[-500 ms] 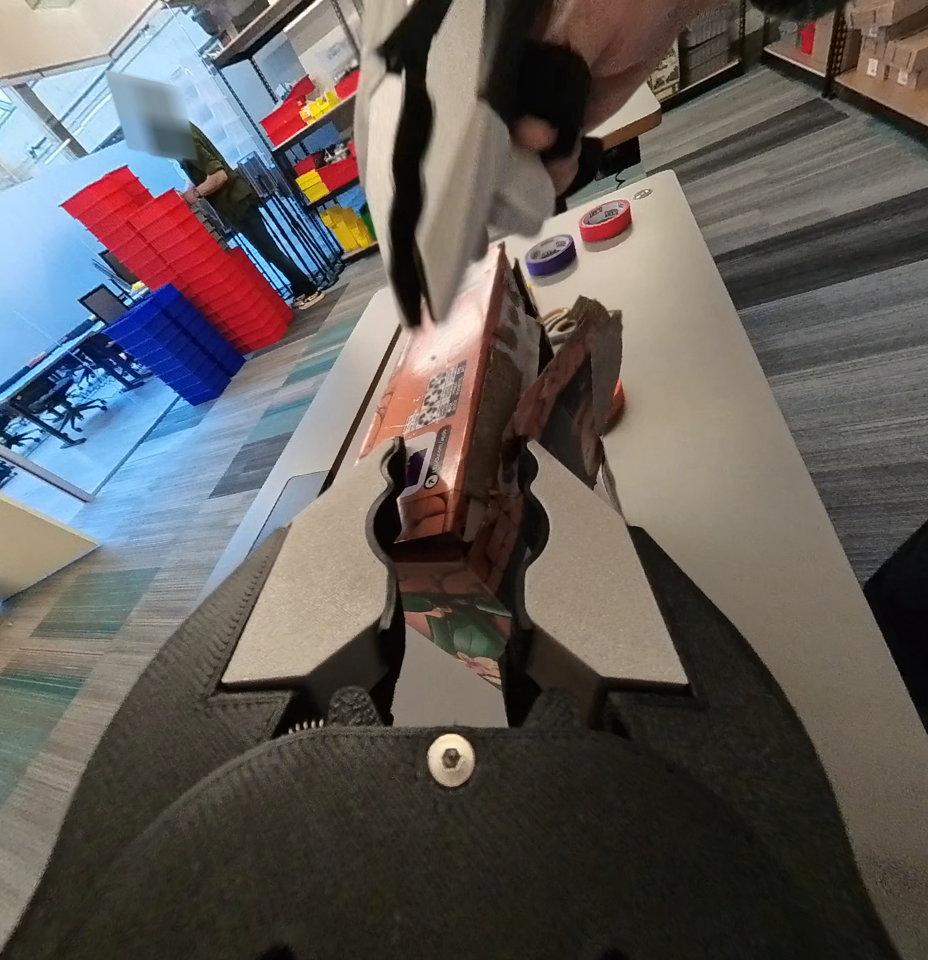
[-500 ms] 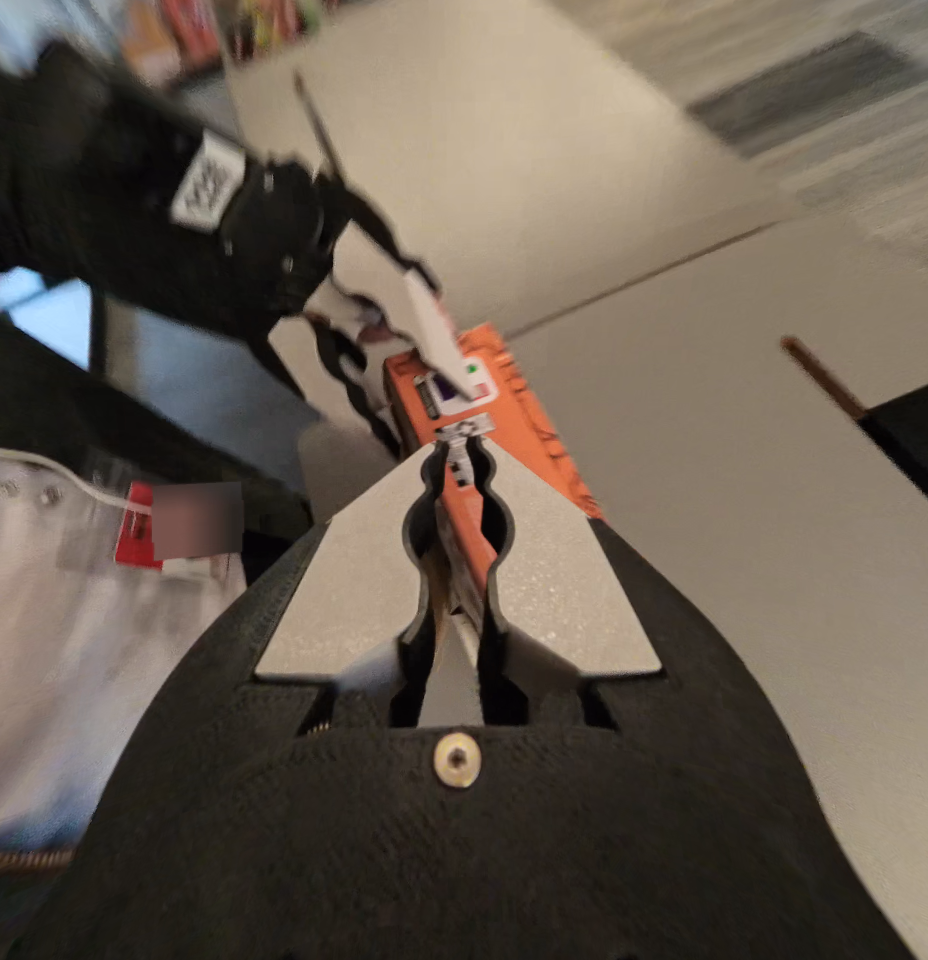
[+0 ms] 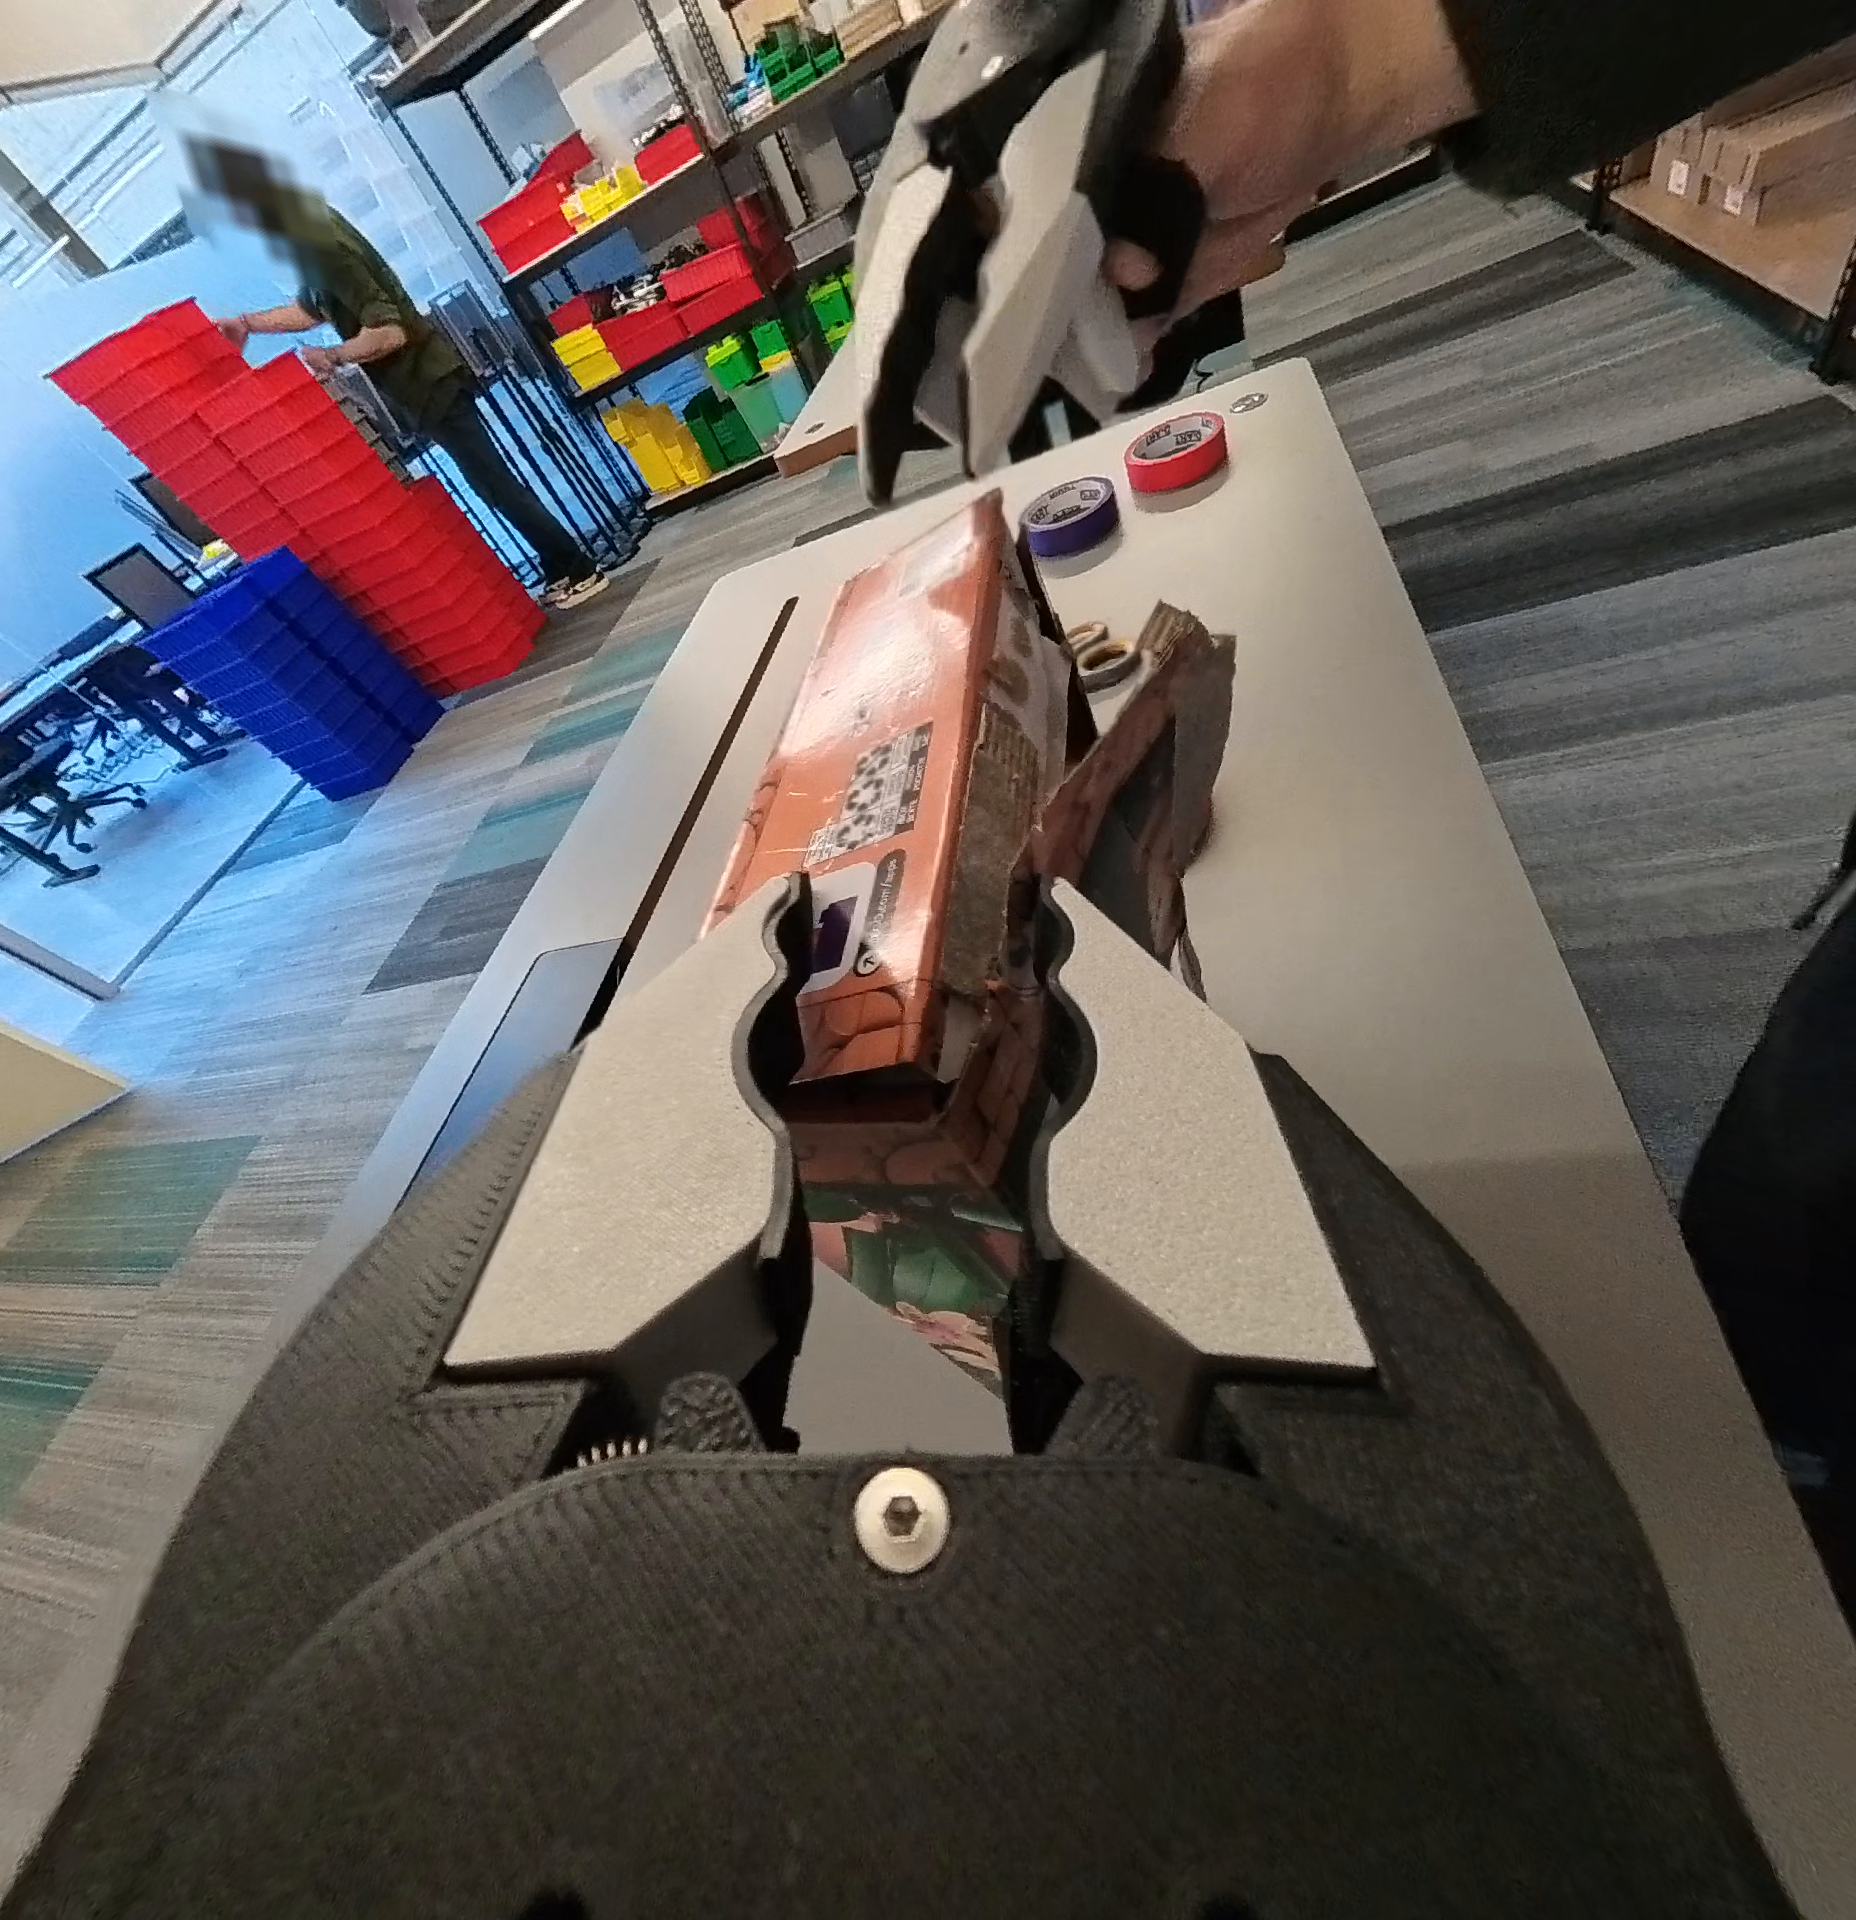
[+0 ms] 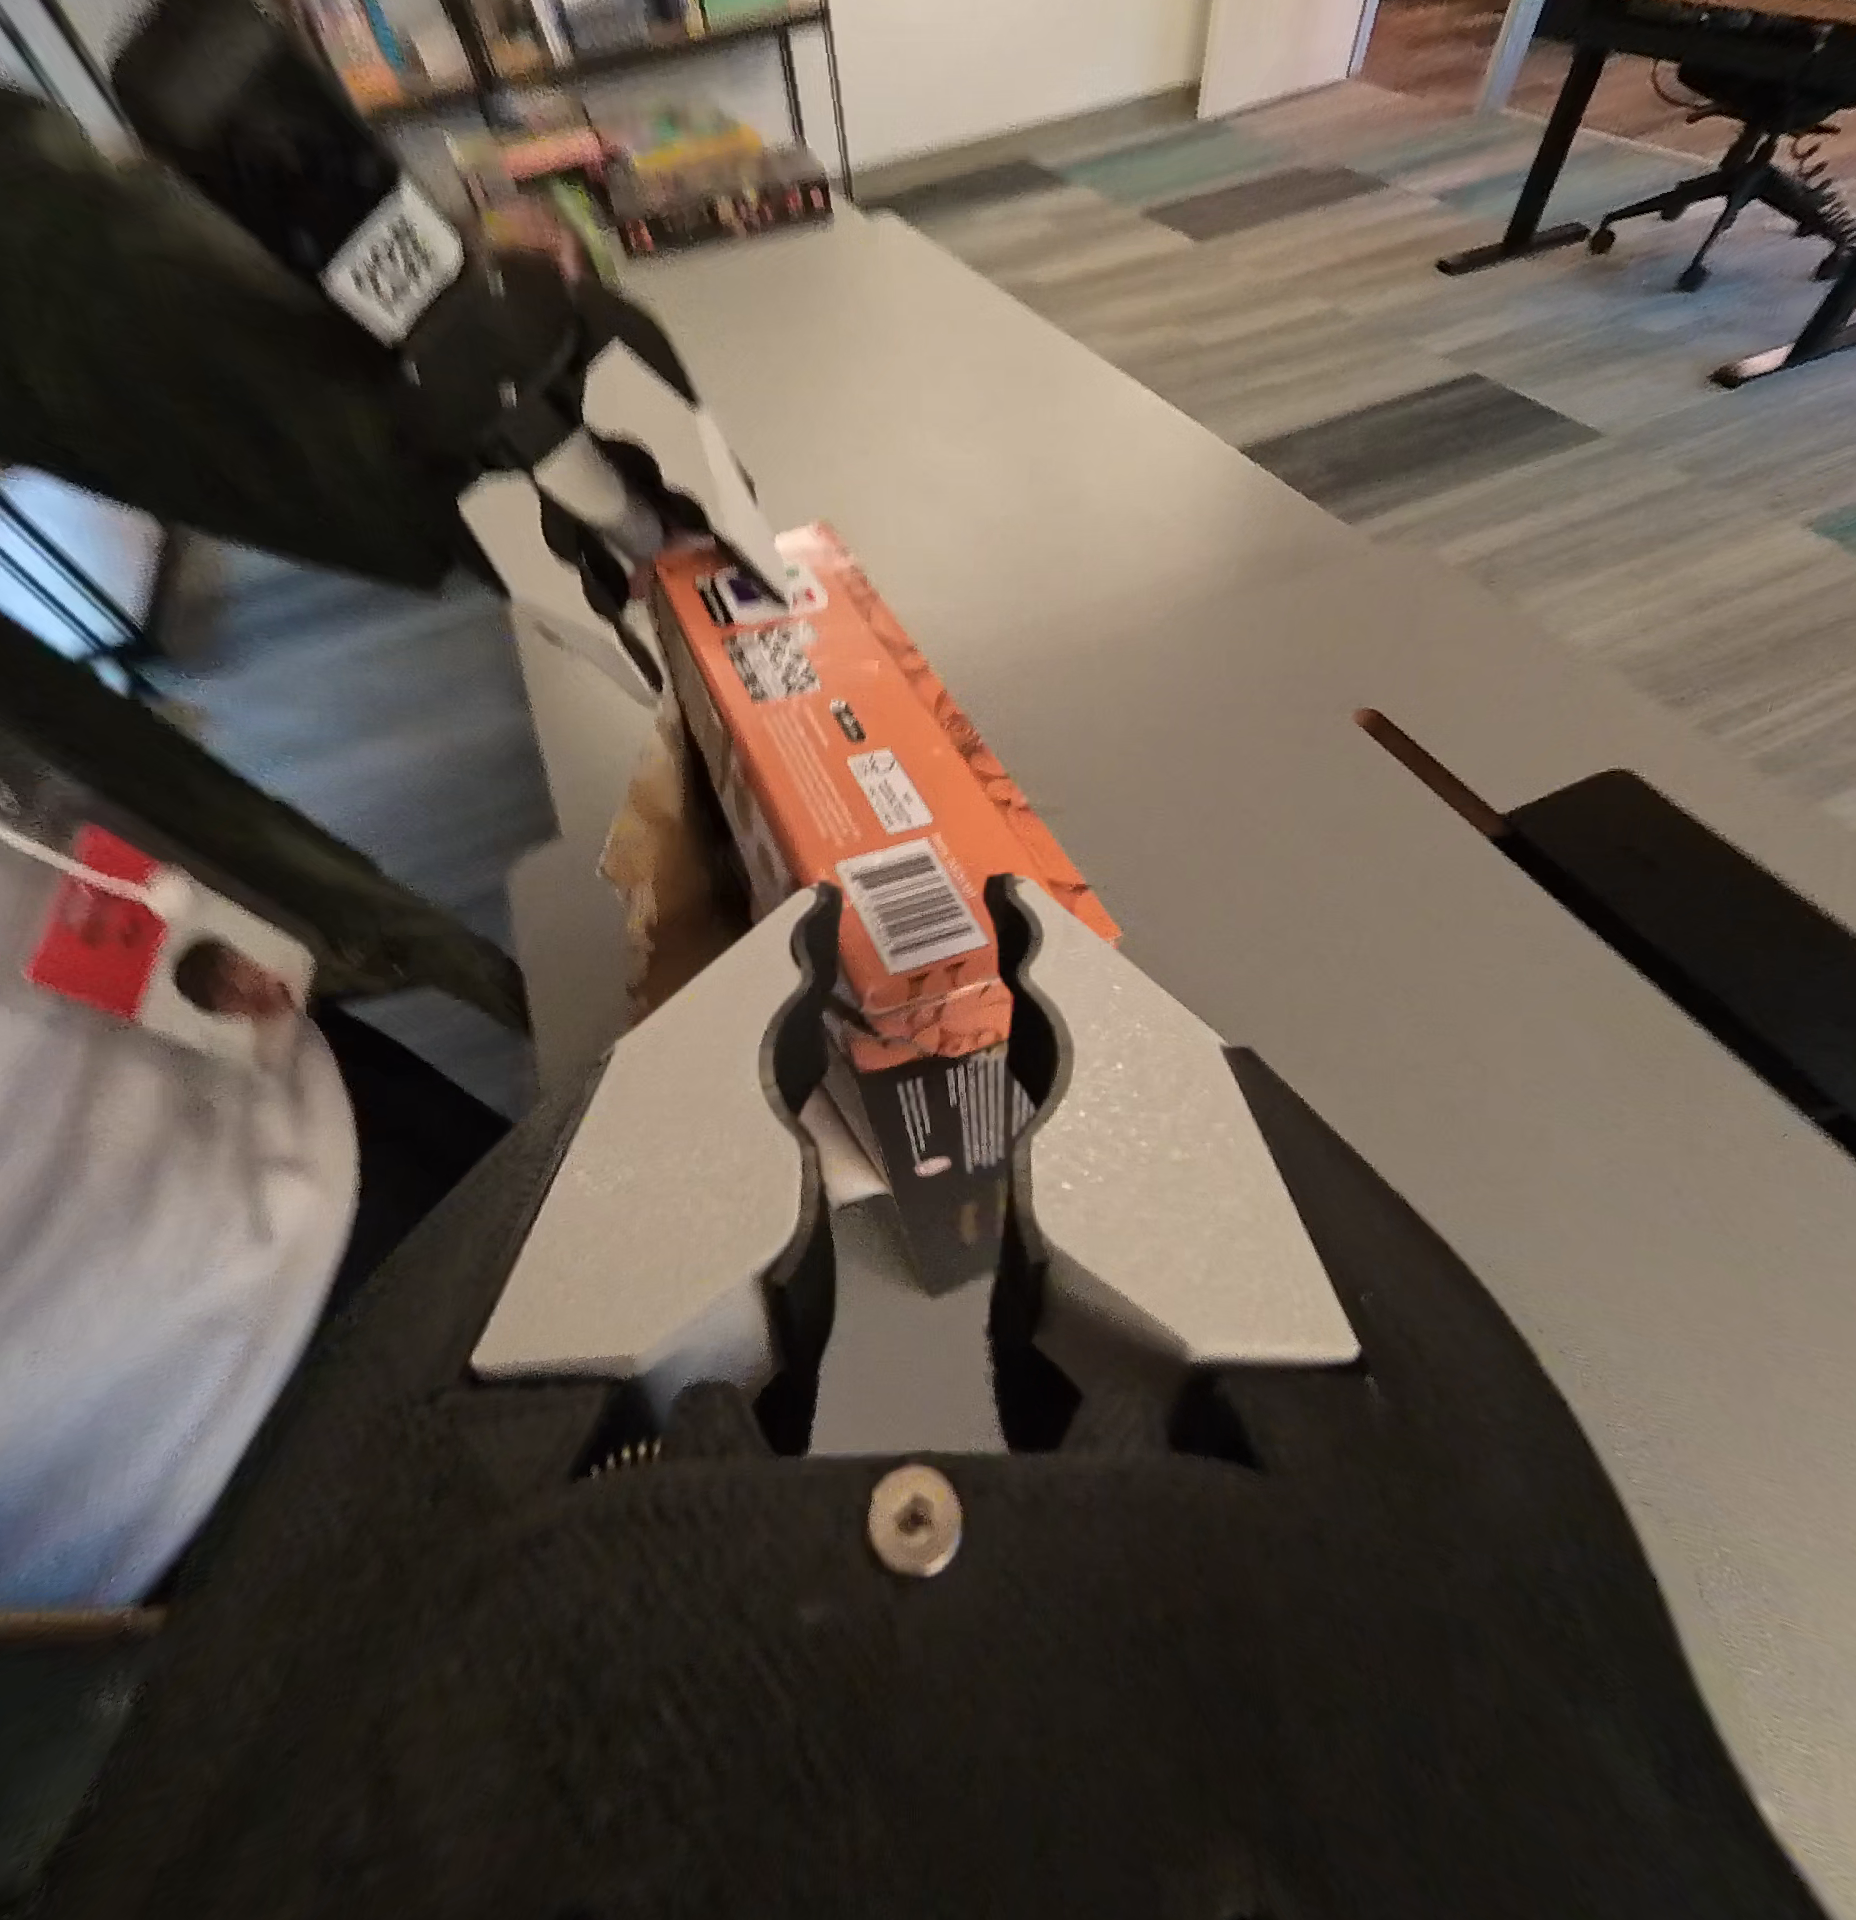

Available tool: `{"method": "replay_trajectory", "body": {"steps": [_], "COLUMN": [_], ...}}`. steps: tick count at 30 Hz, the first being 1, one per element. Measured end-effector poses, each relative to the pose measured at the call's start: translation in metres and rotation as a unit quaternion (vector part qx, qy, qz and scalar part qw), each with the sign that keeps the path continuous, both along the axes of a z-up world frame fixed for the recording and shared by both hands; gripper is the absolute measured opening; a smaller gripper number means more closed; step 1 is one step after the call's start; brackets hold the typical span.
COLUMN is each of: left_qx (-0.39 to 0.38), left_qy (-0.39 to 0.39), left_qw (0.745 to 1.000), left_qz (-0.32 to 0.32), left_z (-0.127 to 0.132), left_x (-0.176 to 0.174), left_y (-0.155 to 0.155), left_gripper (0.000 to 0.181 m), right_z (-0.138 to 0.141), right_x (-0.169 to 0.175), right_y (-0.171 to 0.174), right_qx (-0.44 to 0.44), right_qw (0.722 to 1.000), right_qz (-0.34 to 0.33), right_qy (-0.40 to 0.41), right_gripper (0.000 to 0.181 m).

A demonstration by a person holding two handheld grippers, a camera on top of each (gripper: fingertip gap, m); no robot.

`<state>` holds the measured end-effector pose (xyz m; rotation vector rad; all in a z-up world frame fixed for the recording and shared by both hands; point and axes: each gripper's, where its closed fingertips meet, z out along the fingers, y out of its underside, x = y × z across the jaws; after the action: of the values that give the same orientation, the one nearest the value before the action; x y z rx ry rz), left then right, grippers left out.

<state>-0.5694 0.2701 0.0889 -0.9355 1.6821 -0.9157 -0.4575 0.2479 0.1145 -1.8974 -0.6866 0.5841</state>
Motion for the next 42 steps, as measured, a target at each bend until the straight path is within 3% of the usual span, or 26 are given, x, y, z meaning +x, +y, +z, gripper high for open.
{"method": "replay_trajectory", "body": {"steps": [3,6,9,12,18,21,31,42], "left_qx": [0.004,0.006,0.009,0.012,0.004,-0.004,0.093,0.057], "left_qy": [0.002,0.002,0.001,-0.003,-0.005,-0.001,-0.01,-0.063], "left_qw": [1.0,1.0,1.0,1.0,1.0,1.0,0.995,0.995], "left_qz": [0.003,0.004,0.007,0.01,0.01,0.014,0.02,0.05], "left_z": [0.0,0.0,0.0,0.0,0.0,0.0,0.0,0.0], "left_x": [-0.001,-0.001,0.0,-0.001,0.0,0.0,-0.007,-0.007], "left_y": [-0.003,-0.004,-0.003,-0.003,-0.004,-0.005,-0.006,-0.001], "left_gripper": [0.04,0.04,0.04,0.04,0.043,0.045,0.033,0.032], "right_z": [-0.006,-0.018,-0.027,-0.028,-0.032,-0.033,-0.033,-0.03], "right_x": [0.007,0.007,-0.002,-0.004,-0.006,-0.006,-0.011,-0.009], "right_y": [0.006,0.014,0.016,0.019,0.016,0.015,0.011,0.013], "right_qx": [-0.037,-0.074,-0.123,-0.108,-0.093,-0.071,-0.035,-0.077], "right_qw": [0.998,0.993,0.98,0.979,0.991,0.993,0.998,0.993], "right_qz": [-0.007,-0.013,0.004,0.001,-0.027,-0.031,-0.043,-0.081], "right_qy": [0.048,0.091,0.155,0.174,0.095,0.092,0.036,0.021], "right_gripper": [0.032,0.052,0.056,0.057,0.058,0.058,0.057,0.058]}}
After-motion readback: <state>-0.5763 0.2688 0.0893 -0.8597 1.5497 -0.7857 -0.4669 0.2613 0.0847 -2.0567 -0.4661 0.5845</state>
